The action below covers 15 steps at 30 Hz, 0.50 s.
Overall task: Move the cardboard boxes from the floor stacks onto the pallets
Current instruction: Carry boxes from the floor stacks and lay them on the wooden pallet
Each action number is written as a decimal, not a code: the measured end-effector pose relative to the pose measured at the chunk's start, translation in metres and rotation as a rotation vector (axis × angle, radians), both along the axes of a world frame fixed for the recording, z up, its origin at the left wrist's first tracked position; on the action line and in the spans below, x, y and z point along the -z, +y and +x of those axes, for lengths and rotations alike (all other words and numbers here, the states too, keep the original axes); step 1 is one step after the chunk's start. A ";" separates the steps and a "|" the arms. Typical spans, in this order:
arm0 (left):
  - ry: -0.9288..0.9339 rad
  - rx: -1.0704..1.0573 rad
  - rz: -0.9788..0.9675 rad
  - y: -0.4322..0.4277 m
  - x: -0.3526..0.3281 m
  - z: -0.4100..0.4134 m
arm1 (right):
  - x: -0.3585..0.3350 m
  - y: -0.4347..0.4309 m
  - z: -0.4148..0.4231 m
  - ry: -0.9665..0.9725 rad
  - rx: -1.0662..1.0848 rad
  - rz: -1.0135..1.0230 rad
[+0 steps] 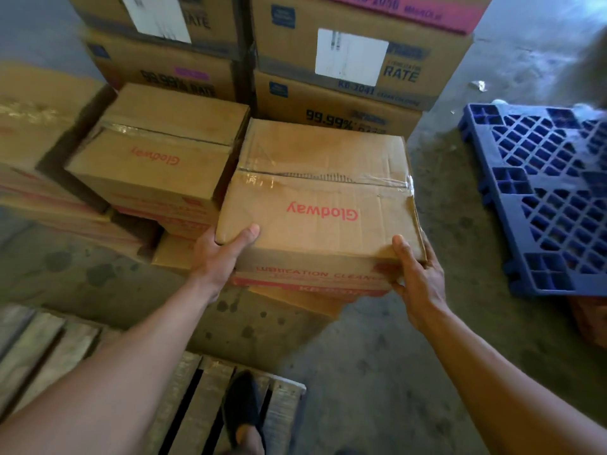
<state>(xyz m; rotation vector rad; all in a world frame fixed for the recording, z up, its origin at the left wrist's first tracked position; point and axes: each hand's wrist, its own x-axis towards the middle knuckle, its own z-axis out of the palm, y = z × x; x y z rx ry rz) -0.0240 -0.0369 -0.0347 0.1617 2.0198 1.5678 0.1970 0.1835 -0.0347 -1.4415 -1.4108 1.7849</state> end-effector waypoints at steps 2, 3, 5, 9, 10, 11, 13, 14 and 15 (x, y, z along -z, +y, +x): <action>0.014 -0.042 0.034 -0.008 -0.027 0.027 | -0.027 -0.002 0.017 0.024 -0.045 0.024; 0.022 -0.068 0.057 -0.013 -0.041 0.041 | -0.041 -0.003 0.027 0.034 -0.064 0.043; 0.048 -0.125 0.073 -0.025 -0.067 0.070 | -0.069 -0.006 0.045 0.061 -0.098 0.068; 0.103 -0.223 0.102 -0.053 -0.117 0.127 | -0.120 -0.016 0.078 0.103 -0.220 0.115; 0.110 -0.251 0.107 -0.061 -0.130 0.142 | -0.132 -0.021 0.085 0.119 -0.256 0.125; 0.122 -0.280 0.116 -0.069 -0.143 0.156 | -0.144 -0.026 0.091 0.141 -0.291 0.127; 0.148 -0.342 0.121 -0.089 -0.164 0.182 | -0.163 -0.038 0.100 0.180 -0.356 0.138; 0.163 -0.366 0.122 -0.100 -0.172 0.193 | -0.172 -0.045 0.104 0.189 -0.384 0.142; 0.173 -0.395 0.127 -0.111 -0.180 0.204 | -0.179 -0.054 0.108 0.184 -0.409 0.145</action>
